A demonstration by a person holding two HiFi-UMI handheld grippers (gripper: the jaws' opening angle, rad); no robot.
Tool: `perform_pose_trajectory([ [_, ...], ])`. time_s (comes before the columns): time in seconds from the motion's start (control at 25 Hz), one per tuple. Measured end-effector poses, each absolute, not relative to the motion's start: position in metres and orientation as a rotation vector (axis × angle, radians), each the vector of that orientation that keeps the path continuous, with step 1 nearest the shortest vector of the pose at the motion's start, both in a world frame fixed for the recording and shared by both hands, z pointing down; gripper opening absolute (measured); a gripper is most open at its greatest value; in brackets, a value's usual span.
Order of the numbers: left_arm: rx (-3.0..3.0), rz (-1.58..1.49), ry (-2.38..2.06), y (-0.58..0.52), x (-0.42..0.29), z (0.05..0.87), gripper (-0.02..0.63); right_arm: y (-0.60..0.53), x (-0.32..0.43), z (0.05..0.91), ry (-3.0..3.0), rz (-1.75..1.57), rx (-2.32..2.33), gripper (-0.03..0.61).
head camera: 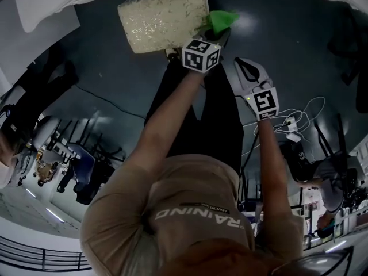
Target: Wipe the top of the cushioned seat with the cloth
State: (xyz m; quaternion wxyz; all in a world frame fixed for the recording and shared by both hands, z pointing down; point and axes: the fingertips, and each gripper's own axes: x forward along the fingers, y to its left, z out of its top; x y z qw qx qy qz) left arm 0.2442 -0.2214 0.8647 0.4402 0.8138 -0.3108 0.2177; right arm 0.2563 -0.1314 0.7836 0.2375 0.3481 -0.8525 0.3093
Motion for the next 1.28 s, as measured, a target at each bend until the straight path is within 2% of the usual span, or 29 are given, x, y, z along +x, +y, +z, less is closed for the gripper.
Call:
perform_pose_trajectory([
  [0.24,2.104,0.431,-0.779,-0.217,0.210,0.825,0.048,-0.108,0.218,0.786,-2.341,0.763,0.852,0.002],
  [0.96,1.953,0.432,-1.301,-0.173,-0.163,0.806,0.048,-0.101,-0.035,0.755,-2.449,0.703,0.682,0.002],
  [1.28,1.865,0.518,-1.370,-0.153,-0.248,0.847,0.048,-0.100,-0.108,0.765,-2.444,0.736,0.635,0.002],
])
